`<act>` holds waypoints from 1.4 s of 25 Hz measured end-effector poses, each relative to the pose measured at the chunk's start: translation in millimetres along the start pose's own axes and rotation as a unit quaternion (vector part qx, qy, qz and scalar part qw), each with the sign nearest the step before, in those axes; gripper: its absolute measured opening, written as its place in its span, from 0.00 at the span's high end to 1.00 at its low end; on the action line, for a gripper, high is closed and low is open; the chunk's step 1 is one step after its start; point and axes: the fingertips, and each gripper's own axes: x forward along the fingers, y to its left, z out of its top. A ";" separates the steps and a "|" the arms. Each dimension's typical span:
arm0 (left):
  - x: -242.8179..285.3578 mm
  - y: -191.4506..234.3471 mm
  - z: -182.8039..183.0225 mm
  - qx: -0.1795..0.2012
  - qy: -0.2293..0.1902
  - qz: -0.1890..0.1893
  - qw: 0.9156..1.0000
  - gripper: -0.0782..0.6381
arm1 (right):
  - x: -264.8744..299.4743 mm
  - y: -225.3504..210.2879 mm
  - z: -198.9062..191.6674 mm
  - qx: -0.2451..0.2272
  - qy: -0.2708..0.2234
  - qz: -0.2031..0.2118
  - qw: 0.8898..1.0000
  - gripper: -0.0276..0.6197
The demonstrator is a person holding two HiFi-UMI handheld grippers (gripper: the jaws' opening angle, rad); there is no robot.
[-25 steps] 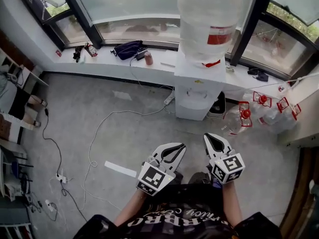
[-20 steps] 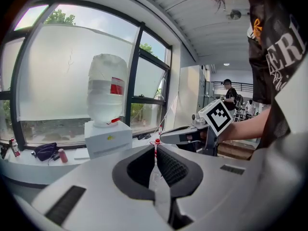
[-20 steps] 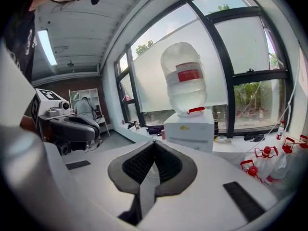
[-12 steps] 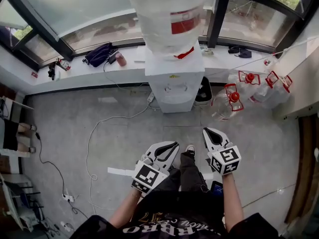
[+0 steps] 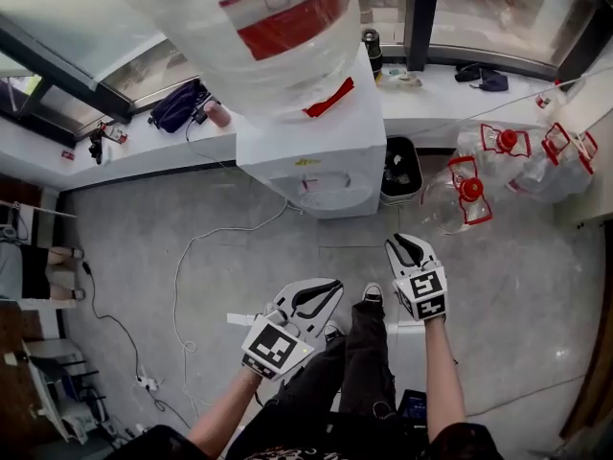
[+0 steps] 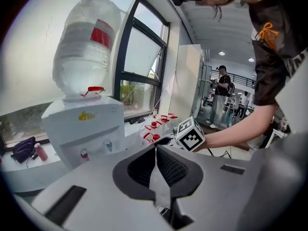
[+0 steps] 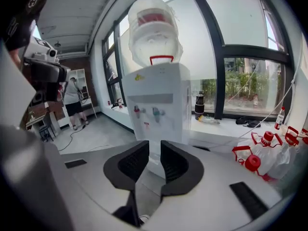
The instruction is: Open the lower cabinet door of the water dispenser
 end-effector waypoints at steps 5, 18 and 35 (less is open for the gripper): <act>71.4 30.4 -34.8 -0.014 0.018 0.011 1.000 0.86 | 71.2 -37.9 -59.9 0.006 0.020 0.020 1.000 0.78; 201.9 94.3 -117.3 -0.077 0.034 0.044 0.995 0.86 | 221.3 -109.2 -164.2 -0.031 0.054 0.084 0.995 0.60; 200.7 114.4 -185.8 -0.052 0.073 0.054 0.994 0.86 | 306.1 -117.6 -177.0 -0.085 0.085 0.069 0.990 0.56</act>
